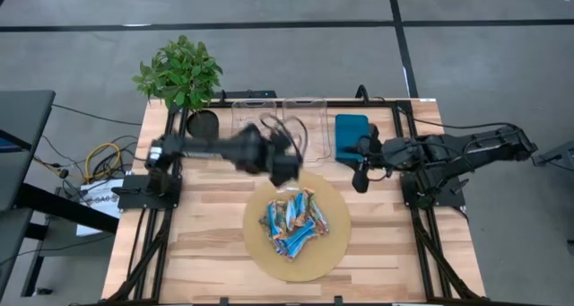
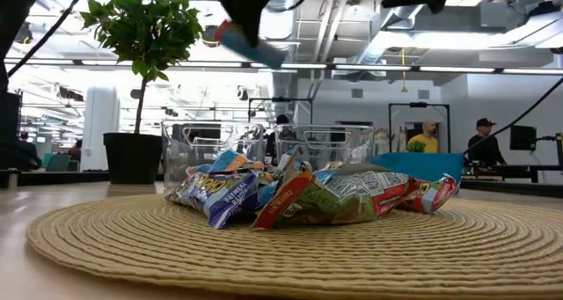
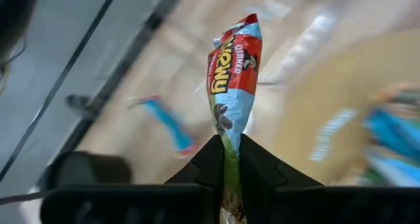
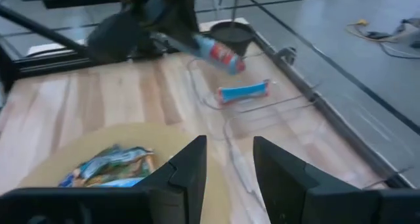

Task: Pick and place Granola Bars by type
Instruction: Put the bottom red granola bar into the left transparent bin, then put the top red granola bar into the left transparent bin

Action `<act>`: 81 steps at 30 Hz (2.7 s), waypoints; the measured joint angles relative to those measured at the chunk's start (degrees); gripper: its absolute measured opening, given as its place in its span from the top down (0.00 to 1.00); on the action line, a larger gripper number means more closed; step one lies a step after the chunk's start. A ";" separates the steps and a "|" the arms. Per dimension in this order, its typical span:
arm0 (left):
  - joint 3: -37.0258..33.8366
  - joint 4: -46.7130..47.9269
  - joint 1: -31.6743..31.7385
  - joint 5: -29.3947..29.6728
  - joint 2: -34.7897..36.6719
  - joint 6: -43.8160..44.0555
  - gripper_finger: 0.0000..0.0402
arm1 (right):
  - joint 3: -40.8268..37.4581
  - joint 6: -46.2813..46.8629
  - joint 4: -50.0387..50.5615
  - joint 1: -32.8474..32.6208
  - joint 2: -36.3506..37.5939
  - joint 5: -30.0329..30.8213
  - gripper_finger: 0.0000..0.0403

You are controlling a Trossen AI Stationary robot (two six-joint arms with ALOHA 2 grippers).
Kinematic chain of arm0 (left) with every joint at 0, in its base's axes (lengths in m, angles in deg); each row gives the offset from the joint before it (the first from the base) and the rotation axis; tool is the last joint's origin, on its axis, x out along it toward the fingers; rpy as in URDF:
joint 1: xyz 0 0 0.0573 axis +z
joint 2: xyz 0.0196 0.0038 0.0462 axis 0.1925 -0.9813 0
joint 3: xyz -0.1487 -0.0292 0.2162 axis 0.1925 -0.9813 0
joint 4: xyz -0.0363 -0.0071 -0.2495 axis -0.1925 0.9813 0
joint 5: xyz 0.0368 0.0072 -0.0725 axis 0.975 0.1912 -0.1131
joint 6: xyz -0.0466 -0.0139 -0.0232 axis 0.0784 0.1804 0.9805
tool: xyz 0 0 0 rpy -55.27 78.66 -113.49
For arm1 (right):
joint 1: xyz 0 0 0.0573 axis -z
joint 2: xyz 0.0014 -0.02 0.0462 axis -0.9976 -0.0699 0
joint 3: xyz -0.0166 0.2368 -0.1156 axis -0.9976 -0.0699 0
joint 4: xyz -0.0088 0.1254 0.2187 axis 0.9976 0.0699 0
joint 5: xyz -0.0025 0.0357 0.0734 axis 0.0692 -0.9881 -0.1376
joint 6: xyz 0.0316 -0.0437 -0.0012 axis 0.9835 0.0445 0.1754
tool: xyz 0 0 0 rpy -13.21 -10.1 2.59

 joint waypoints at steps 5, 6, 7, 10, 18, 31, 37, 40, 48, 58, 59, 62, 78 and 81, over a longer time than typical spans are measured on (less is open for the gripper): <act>-9.90 -2.21 8.50 -3.34 5.77 -4.23 0.95 | 0.00 -1.68 -0.72 2.63 0.00 -0.27 0.71; -12.34 -4.01 10.23 -4.67 6.89 -5.13 0.95 | 0.00 -2.58 -0.94 3.03 0.00 -0.30 0.71; -14.72 -6.16 11.93 -6.00 7.93 -6.06 0.95 | 0.00 -3.52 -1.24 3.34 0.00 -0.38 0.71; -21.50 -12.98 16.48 -9.59 10.03 -8.26 0.95 | 0.00 -5.74 -2.20 3.96 0.00 -0.60 0.71; -31.15 -21.86 23.72 -12.13 11.05 -9.48 0.91 | 0.00 -5.88 -2.11 5.20 0.00 -0.71 0.71; -32.25 -27.88 25.68 -20.45 11.05 -14.51 0.69 | 0.00 -4.40 -1.39 5.20 0.00 -2.05 0.71; -32.25 -34.09 22.90 -31.82 11.05 -19.82 0.66 | 0.00 -4.39 0.58 5.18 0.00 -2.36 0.71; -31.21 -36.25 19.01 -35.95 11.05 -20.80 0.69 | 0.00 -3.93 2.26 5.11 0.00 -4.98 0.71; -26.85 -39.17 6.12 -33.26 11.05 -21.73 0.78 | 0.04 12.37 11.79 3.86 -1.35 -13.16 0.71; -33.34 -58.20 -3.58 -29.34 25.02 -22.22 0.91 | 0.02 27.16 15.77 -4.46 -12.95 -16.15 0.71; -35.62 -60.68 -4.15 -28.62 27.31 -21.86 0.92 | 0.02 29.02 15.72 -5.20 -13.76 -16.22 0.71; -43.00 -67.17 -4.92 -27.94 34.37 -20.58 0.94 | 0.03 34.88 13.80 -6.93 -16.41 -16.29 0.71; -63.84 -75.56 -8.87 -28.16 55.26 -17.04 0.96 | 7.23 46.69 6.89 -7.20 -37.25 -22.63 0.71; -63.85 -74.38 -9.22 -28.47 55.37 -17.06 0.96 | 9.91 45.93 7.28 -6.88 -41.00 -22.74 0.71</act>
